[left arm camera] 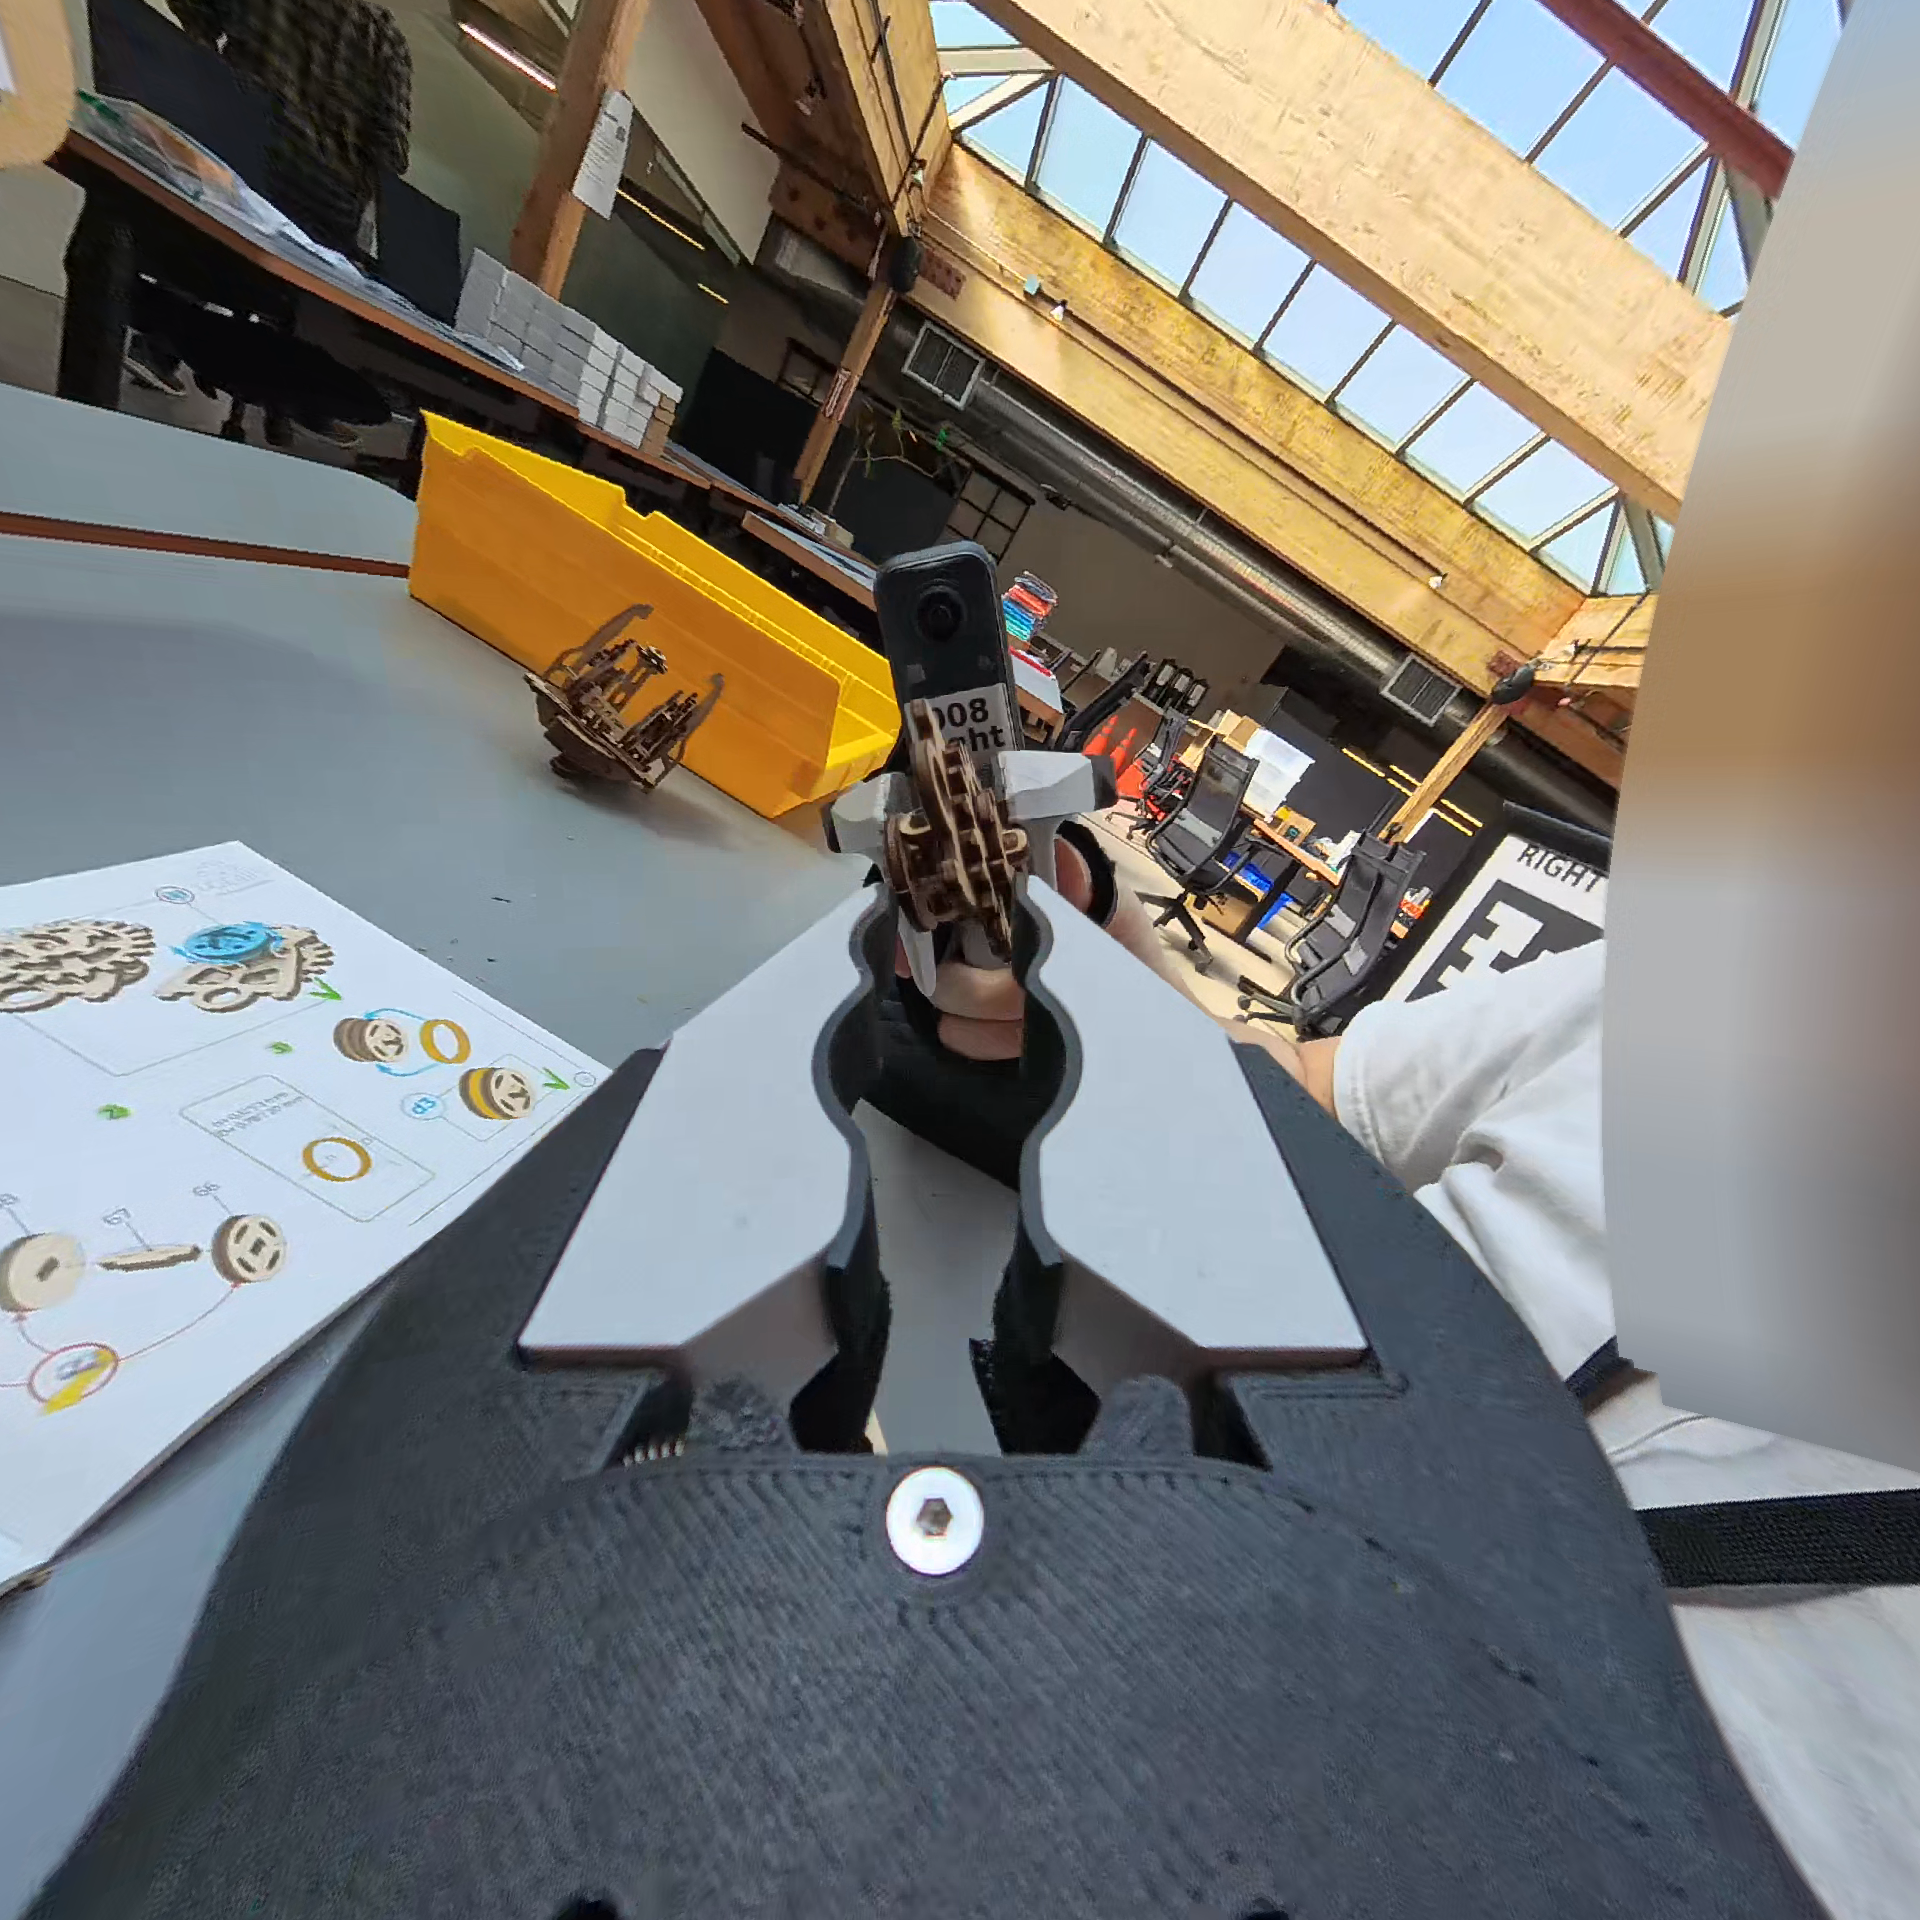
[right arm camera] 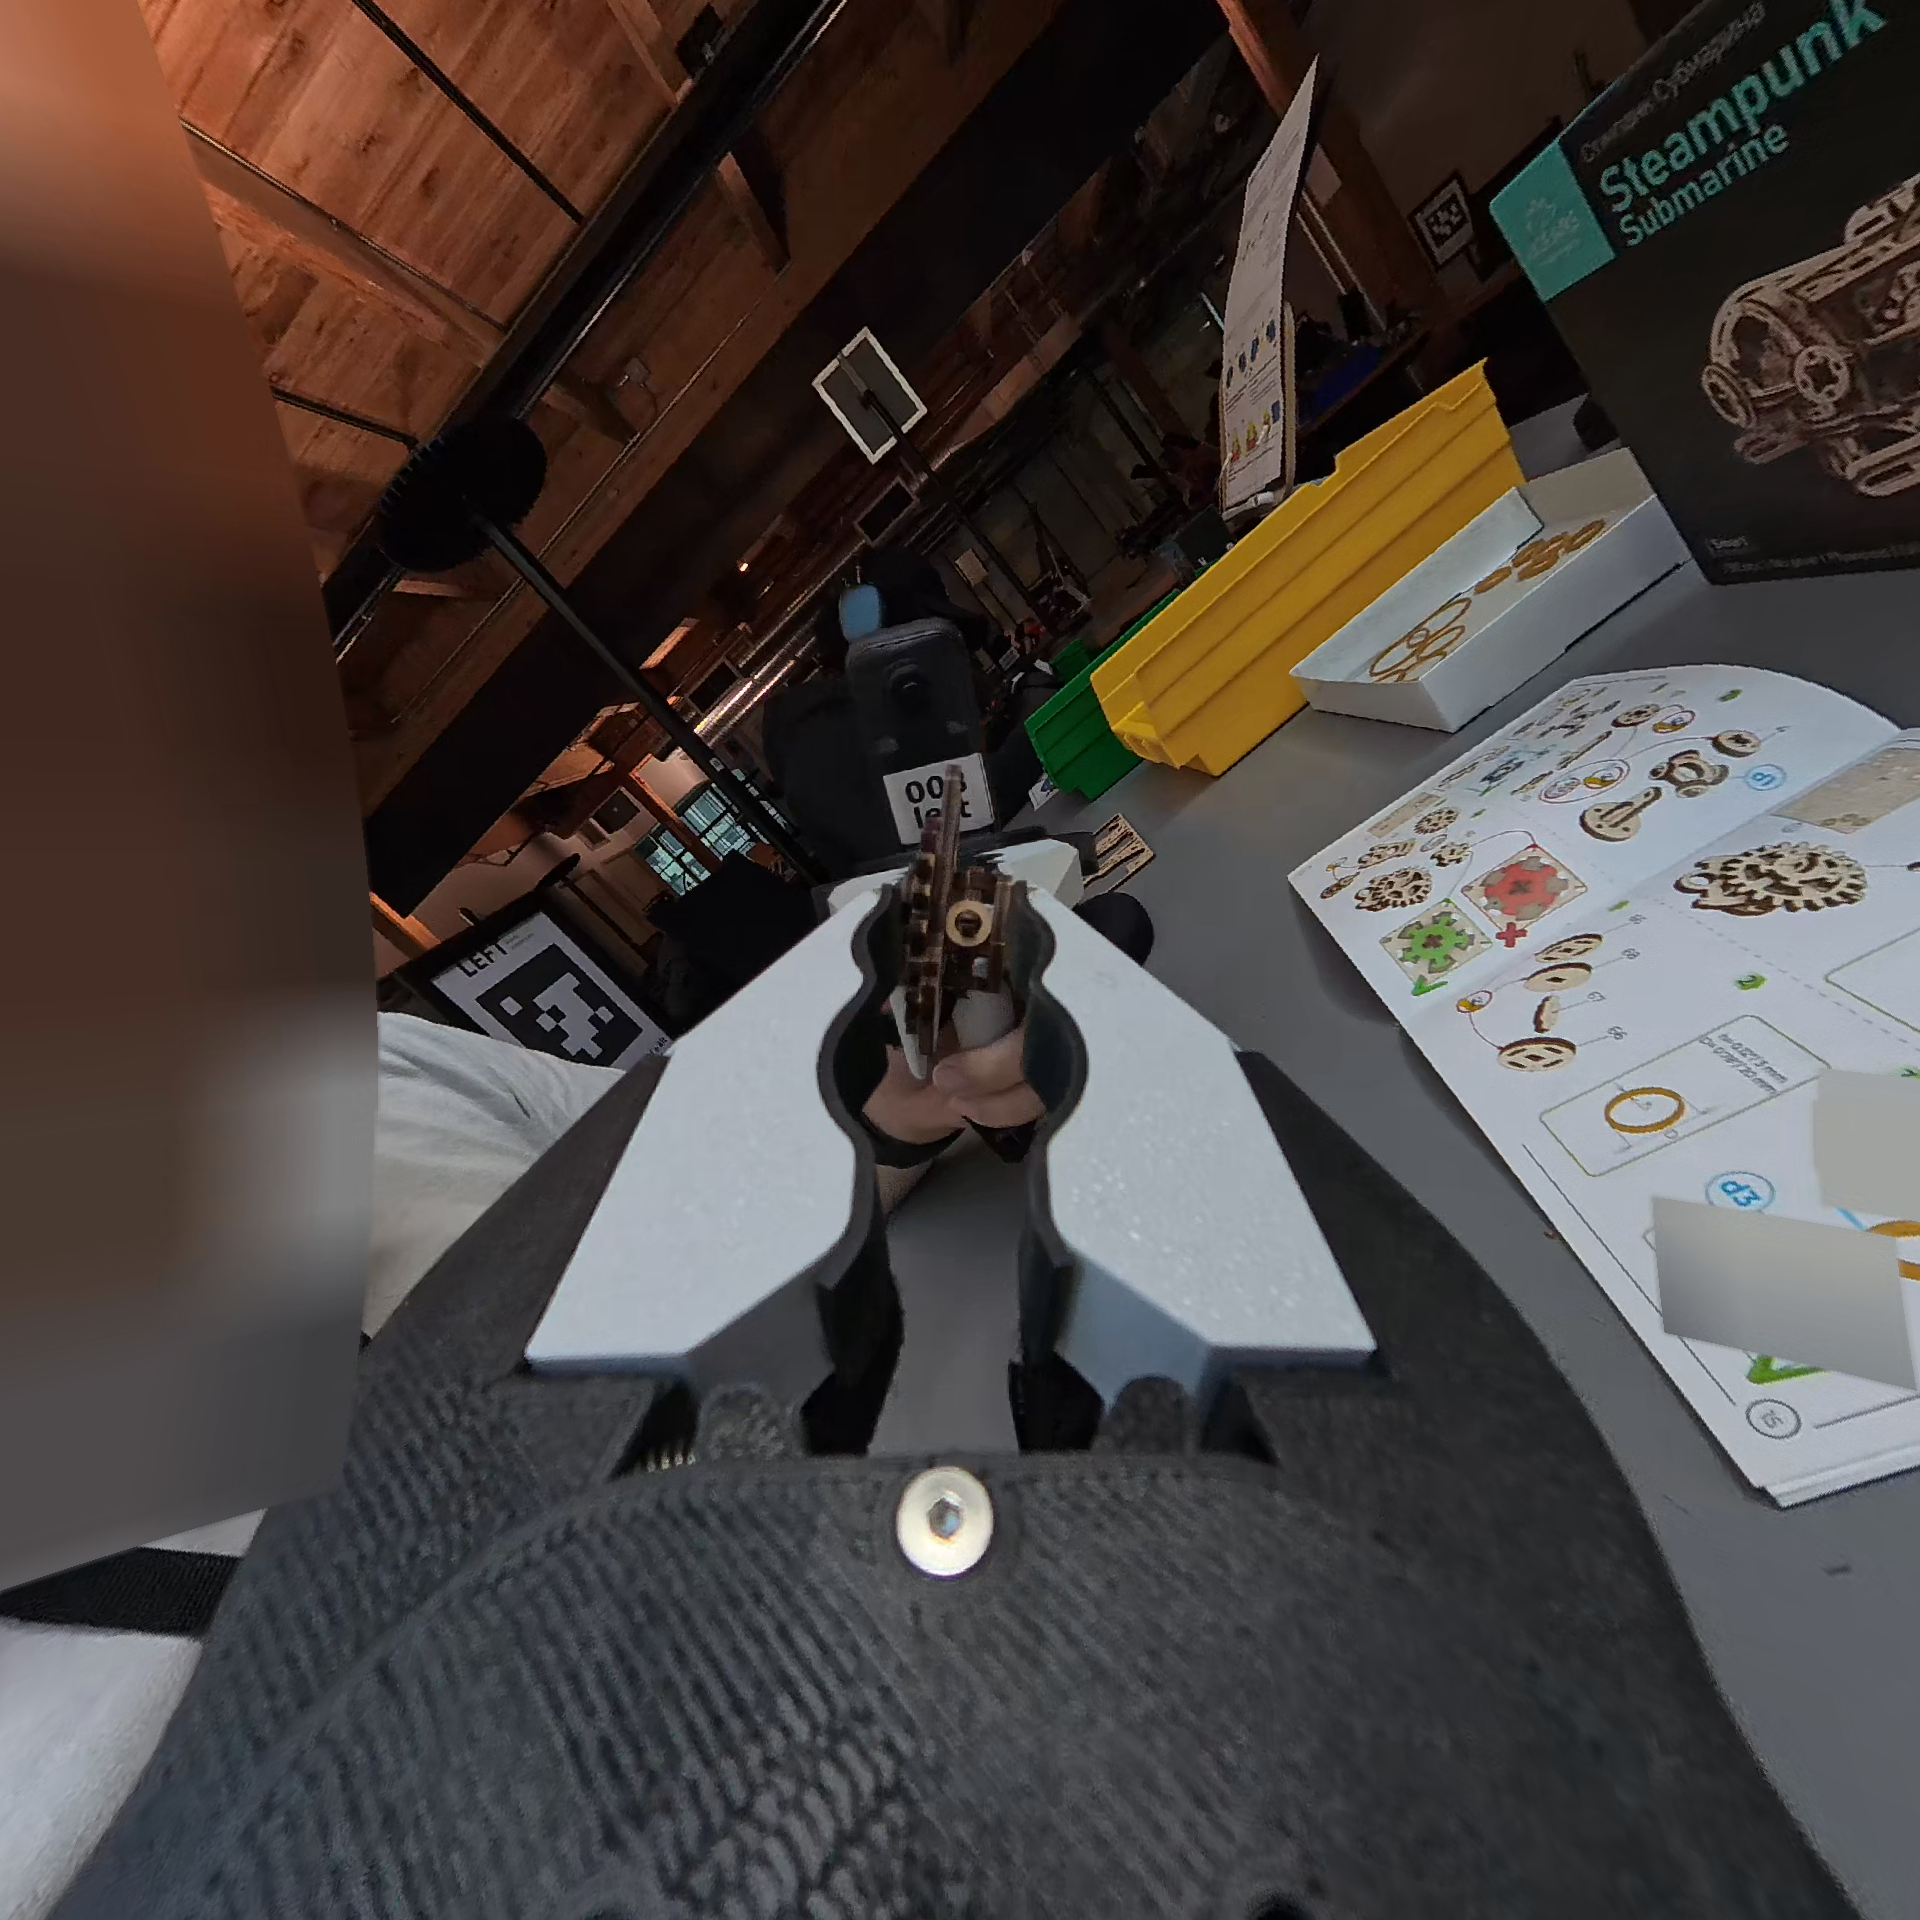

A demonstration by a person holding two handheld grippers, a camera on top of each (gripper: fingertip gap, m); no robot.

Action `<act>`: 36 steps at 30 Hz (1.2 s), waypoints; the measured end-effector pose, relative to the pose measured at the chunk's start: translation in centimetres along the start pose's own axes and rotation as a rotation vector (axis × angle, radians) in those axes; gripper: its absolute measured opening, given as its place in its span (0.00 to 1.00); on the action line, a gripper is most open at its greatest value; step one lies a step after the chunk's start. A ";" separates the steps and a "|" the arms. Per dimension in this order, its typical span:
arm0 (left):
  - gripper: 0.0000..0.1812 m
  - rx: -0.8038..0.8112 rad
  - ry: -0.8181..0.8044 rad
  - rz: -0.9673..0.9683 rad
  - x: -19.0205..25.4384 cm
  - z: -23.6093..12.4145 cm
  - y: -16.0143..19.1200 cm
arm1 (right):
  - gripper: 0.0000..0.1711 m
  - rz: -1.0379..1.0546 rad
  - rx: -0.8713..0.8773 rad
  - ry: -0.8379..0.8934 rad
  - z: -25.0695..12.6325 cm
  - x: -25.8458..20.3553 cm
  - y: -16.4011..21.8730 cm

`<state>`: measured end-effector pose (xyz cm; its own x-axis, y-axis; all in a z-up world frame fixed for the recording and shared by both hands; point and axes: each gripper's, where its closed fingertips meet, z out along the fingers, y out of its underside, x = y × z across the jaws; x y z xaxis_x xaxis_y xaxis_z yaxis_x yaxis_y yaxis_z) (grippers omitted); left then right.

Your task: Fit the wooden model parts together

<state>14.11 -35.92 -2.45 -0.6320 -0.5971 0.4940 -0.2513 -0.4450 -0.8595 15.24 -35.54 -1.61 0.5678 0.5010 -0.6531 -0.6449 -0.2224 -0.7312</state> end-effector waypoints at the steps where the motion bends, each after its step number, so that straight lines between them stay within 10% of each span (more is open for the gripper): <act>1: 0.11 0.008 0.009 -0.031 -0.1 -0.1 -0.1 | 0.11 0.014 0.005 -0.001 0.0 0.1 0.1; 11: 0.10 -0.031 -0.011 -0.191 -1.5 -0.9 0.2 | 0.14 -0.055 -0.074 0.082 -0.2 1.8 0.9; 23: 0.10 -0.144 -0.063 -0.207 -2.2 -0.7 2.0 | 0.11 -1.254 -0.426 0.249 0.4 -0.6 3.0; 36: 0.11 -0.182 -0.036 -0.261 -2.2 -0.4 2.9 | 0.06 -1.362 -0.518 0.236 -0.2 0.9 3.9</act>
<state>14.44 -35.66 -6.10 -0.5034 -0.5032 0.7024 -0.5306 -0.4616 -0.7109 13.33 -36.08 -5.06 0.6735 0.4310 0.6006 0.6637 0.0052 -0.7480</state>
